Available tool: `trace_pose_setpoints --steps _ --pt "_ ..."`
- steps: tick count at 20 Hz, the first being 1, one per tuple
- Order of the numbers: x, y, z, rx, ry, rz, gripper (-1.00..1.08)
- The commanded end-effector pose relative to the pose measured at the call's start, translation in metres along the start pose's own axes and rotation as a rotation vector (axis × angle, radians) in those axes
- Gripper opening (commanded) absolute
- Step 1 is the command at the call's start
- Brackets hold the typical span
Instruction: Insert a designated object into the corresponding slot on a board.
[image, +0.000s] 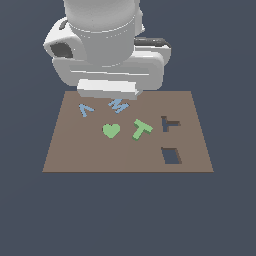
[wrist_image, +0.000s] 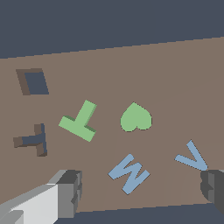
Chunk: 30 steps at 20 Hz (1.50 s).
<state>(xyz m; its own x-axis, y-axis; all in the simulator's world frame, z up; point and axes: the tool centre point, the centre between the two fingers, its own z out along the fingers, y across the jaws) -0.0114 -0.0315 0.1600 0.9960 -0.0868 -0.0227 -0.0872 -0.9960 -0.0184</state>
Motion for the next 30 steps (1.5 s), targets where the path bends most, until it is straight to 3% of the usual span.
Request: trace_pose_setpoints --steps 1,14,30 --pt "0.0 0.0 0.0 0.0 0.0 0.0 1.0" --pt "0.003 -0.014 0.02 -0.002 0.005 0.089 1.0" --pt "0.024 -0.058 0.089 -0.011 0.022 0.389 1.0"
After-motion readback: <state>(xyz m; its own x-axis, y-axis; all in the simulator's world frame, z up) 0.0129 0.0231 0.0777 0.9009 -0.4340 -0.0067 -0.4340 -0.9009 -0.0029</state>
